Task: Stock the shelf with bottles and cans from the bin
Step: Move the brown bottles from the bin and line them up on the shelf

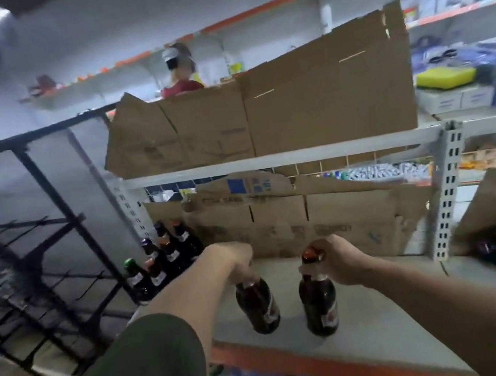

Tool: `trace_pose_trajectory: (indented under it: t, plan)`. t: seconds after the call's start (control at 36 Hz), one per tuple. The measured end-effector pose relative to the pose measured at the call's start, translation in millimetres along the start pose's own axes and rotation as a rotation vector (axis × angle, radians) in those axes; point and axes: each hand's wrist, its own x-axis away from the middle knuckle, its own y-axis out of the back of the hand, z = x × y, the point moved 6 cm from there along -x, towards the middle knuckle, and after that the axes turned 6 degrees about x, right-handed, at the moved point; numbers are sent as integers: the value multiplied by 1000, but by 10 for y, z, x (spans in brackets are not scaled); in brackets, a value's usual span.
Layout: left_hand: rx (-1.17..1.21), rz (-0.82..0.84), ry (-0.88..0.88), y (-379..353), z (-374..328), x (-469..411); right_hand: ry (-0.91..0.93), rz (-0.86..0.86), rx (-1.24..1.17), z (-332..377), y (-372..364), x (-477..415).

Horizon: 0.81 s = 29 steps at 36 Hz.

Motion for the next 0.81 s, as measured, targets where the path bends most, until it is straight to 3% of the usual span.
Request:
trace_pose_trajectory:
  t: [0.28, 0.42, 0.81]
  plan:
    - [-54, -59, -97, 210, 558, -255, -110, -176, -60, 470, -18, -270]
    - [-113, -58, -151, 261, 588, -365, -111, -173, 35, 550, -40, -537]
    - [-200, -284, -364, 430, 911, -998, -166, -143, 111, 584, -376, -1260]
